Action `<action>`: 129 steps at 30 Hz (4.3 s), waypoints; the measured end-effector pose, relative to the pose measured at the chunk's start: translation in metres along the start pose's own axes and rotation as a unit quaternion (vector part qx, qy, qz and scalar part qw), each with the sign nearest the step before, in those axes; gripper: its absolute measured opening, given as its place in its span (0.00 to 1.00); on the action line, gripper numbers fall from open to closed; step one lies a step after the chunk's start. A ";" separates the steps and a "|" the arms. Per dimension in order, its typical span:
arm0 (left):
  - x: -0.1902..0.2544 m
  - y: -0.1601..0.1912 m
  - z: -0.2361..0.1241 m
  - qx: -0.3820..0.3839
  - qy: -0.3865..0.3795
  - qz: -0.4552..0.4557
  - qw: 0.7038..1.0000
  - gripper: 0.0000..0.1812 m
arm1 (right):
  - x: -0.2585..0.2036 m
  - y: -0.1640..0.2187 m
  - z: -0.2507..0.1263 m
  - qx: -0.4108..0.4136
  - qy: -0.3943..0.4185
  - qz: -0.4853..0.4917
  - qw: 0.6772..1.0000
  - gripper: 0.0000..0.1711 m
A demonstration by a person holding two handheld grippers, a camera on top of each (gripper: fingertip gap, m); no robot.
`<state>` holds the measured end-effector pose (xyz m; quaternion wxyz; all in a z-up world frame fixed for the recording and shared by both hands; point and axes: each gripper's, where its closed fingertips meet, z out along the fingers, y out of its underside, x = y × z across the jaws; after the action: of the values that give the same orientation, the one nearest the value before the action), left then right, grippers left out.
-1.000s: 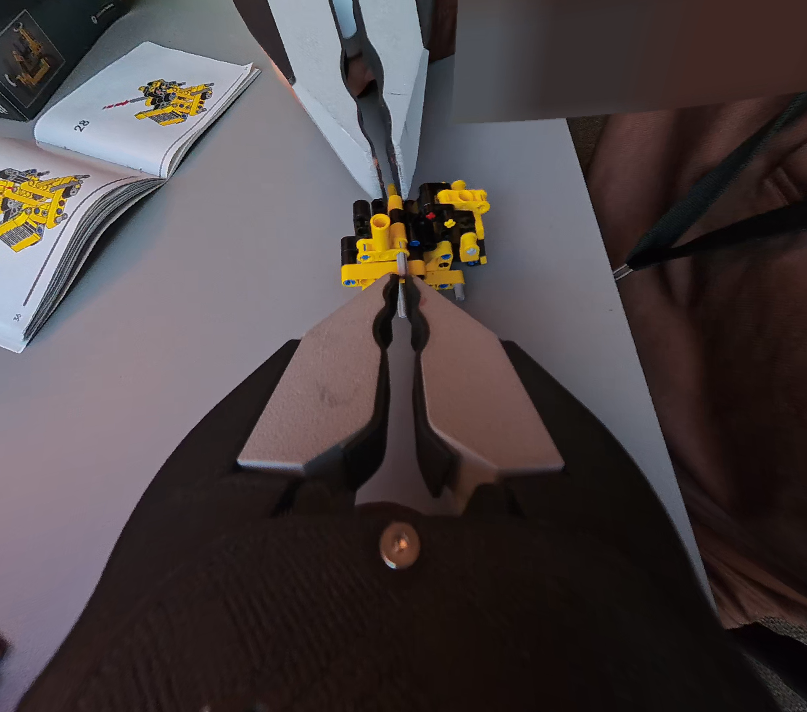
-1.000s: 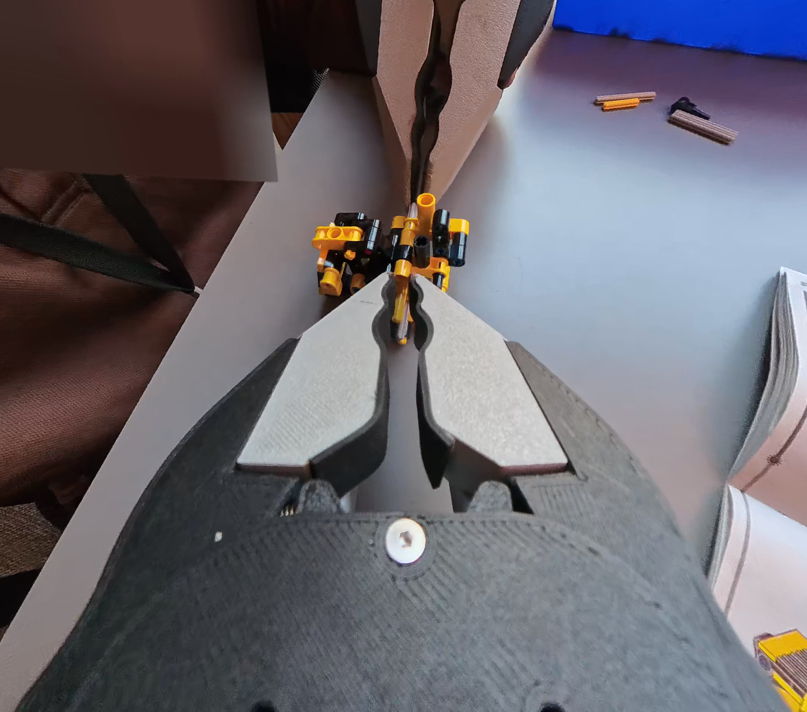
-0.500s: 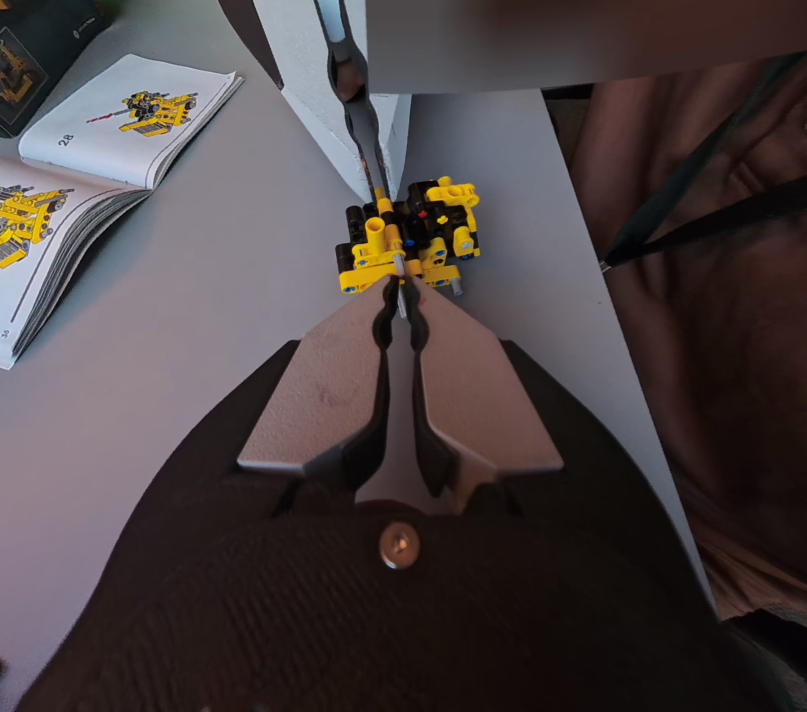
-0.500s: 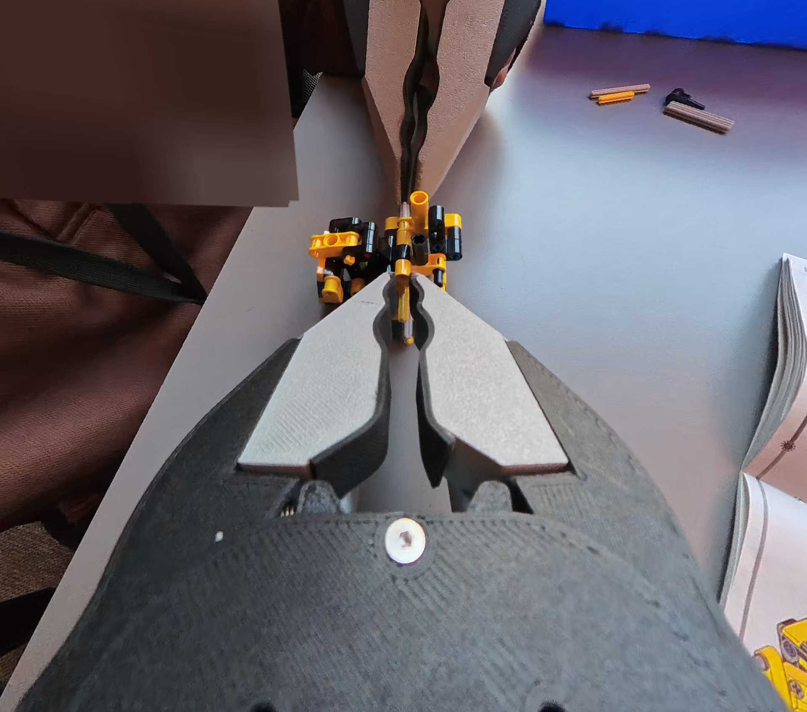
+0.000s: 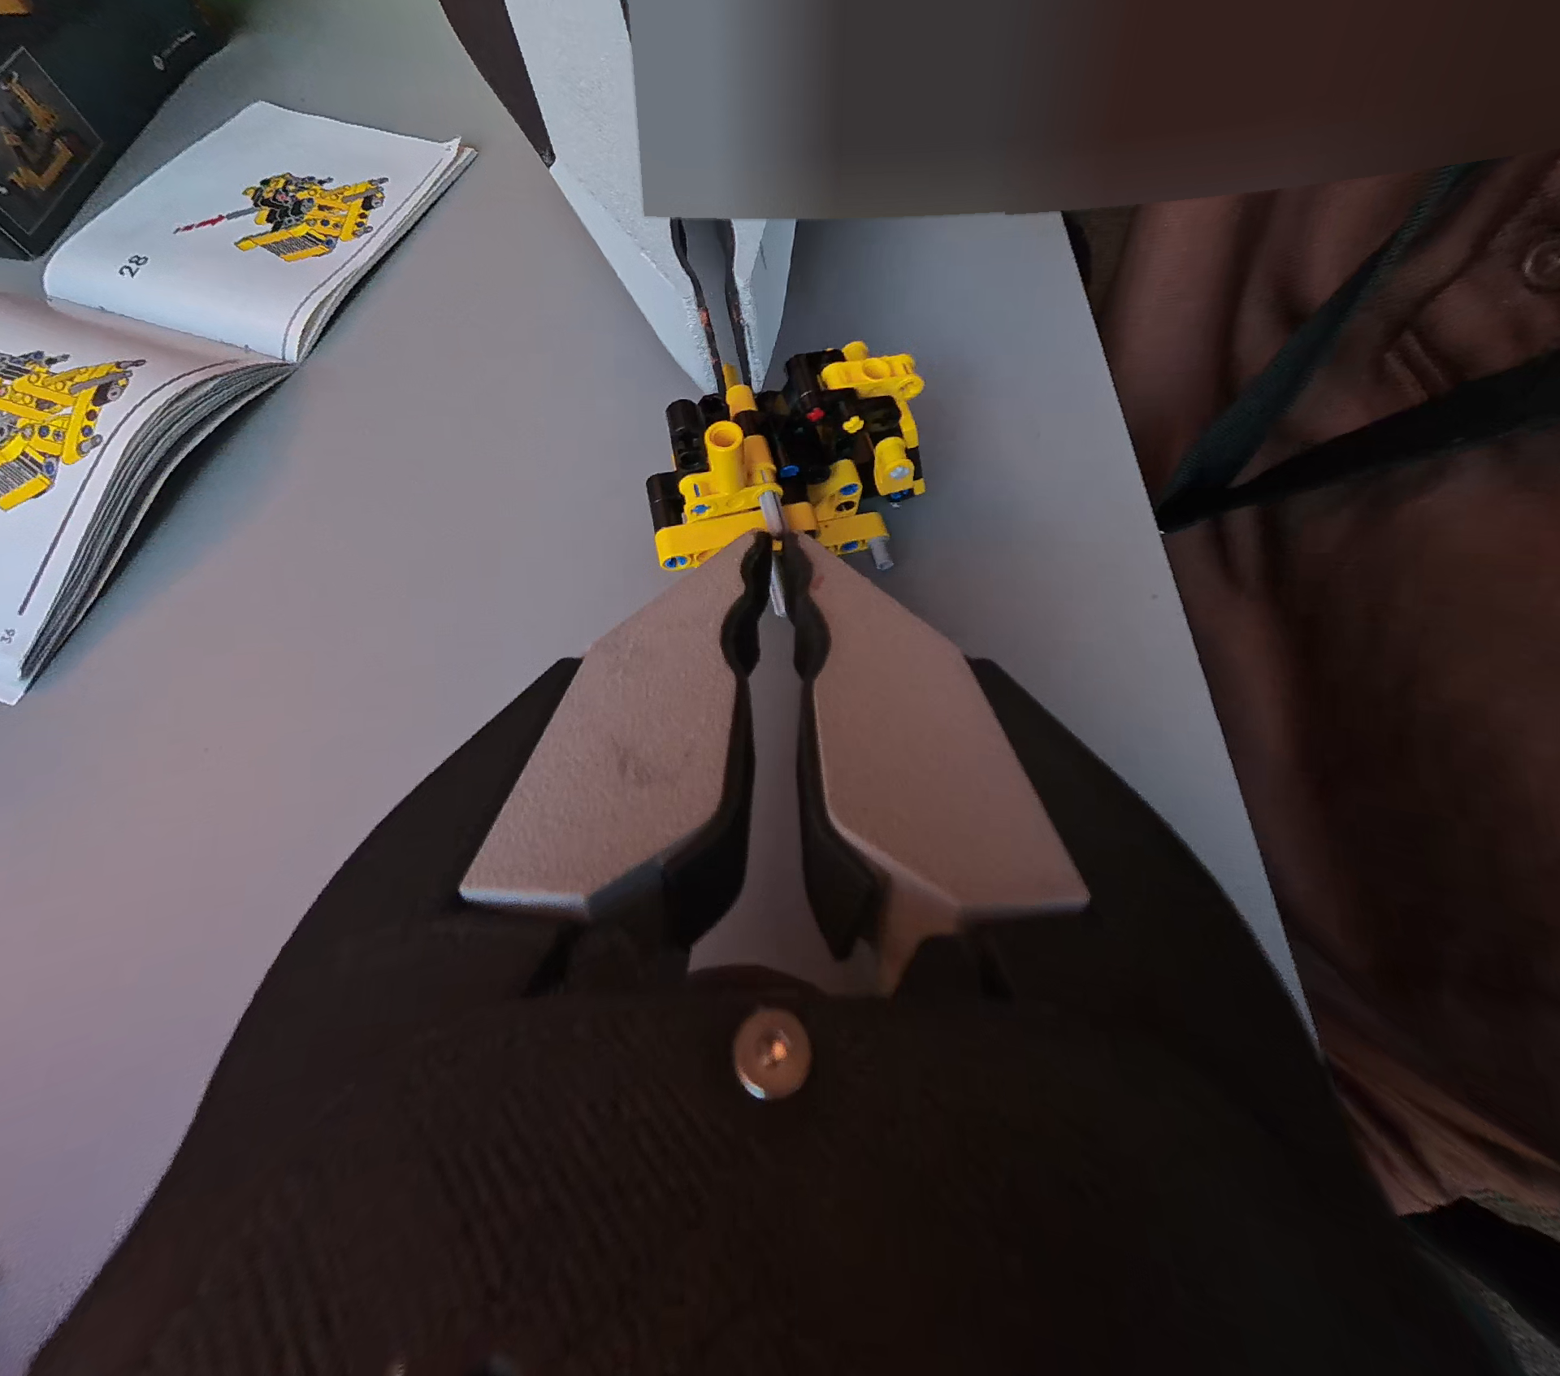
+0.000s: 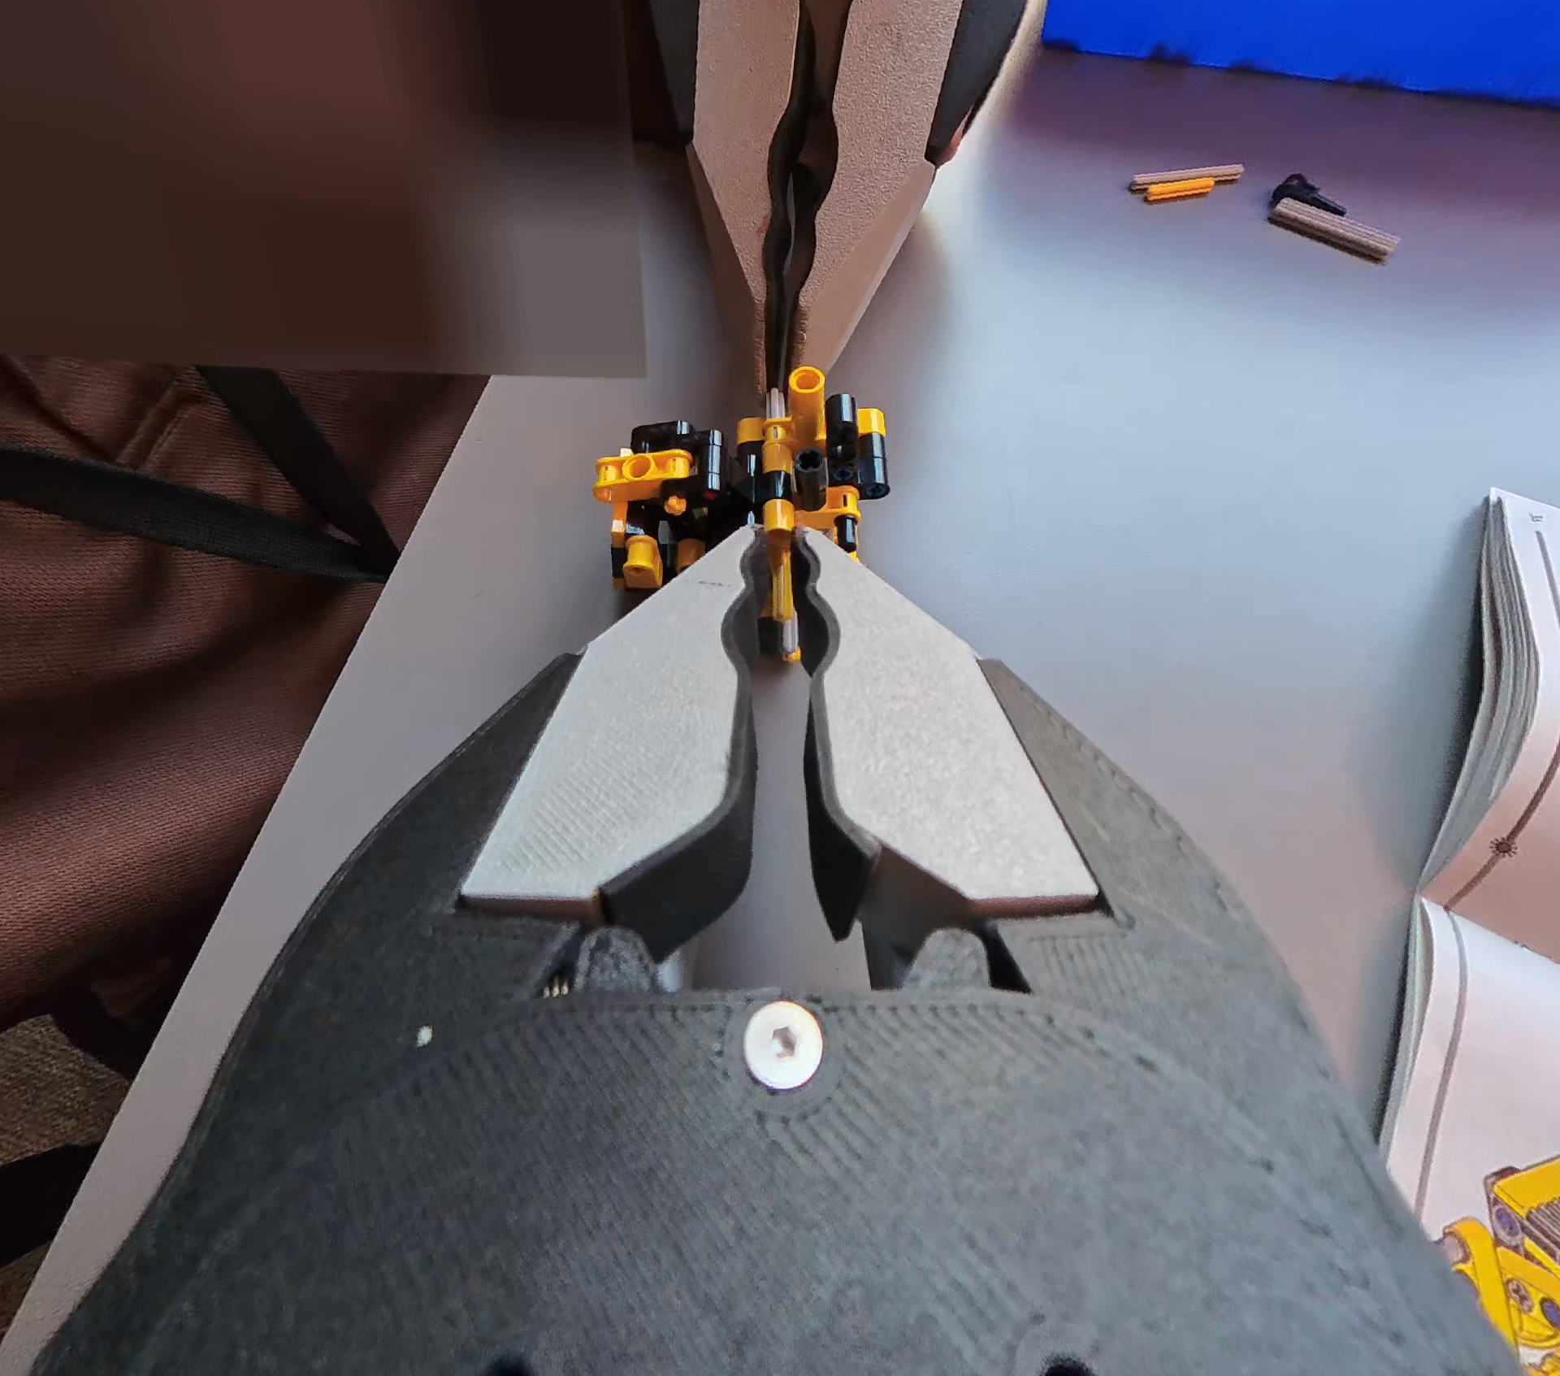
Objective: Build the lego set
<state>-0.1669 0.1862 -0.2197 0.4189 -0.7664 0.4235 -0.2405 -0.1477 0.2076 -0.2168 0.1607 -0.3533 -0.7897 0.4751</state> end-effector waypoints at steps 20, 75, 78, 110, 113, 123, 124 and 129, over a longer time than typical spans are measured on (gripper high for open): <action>-0.018 -0.003 -0.007 0.024 -0.015 -0.049 0.998 0.00 | 0.006 0.001 0.001 -0.017 0.016 0.005 1.000 0.00; 0.003 0.001 -0.005 0.012 -0.010 -0.112 0.994 0.01 | 0.003 -0.007 -0.015 0.016 0.076 -0.010 0.997 0.01; 0.002 -0.001 -0.006 0.019 -0.011 -0.104 0.994 0.01 | 0.003 -0.007 -0.006 0.024 0.042 0.009 0.999 0.02; 0.011 -0.004 -0.006 0.026 -0.005 -0.092 0.995 0.02 | -0.003 -0.006 0.004 0.018 0.012 -0.004 1.000 0.03; 0.011 -0.003 -0.005 0.022 -0.008 -0.093 0.995 0.01 | -0.003 -0.006 0.006 0.014 0.009 -0.005 1.000 0.02; 0.011 -0.003 -0.003 0.019 -0.010 -0.088 0.996 0.01 | -0.005 -0.006 0.006 0.012 -0.005 -0.011 1.000 0.00; 0.012 -0.003 -0.002 0.018 -0.007 -0.084 0.996 0.01 | -0.005 -0.006 0.006 0.012 -0.005 -0.009 1.000 0.01; 0.011 -0.004 -0.001 0.019 -0.007 -0.083 0.996 0.01 | -0.006 -0.004 0.005 0.010 0.001 -0.021 1.000 0.01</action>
<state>-0.1599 0.1771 -0.2156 0.4145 -0.7928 0.3505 -0.2770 -0.1483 0.1994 -0.2148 0.1749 -0.3352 -0.7923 0.4788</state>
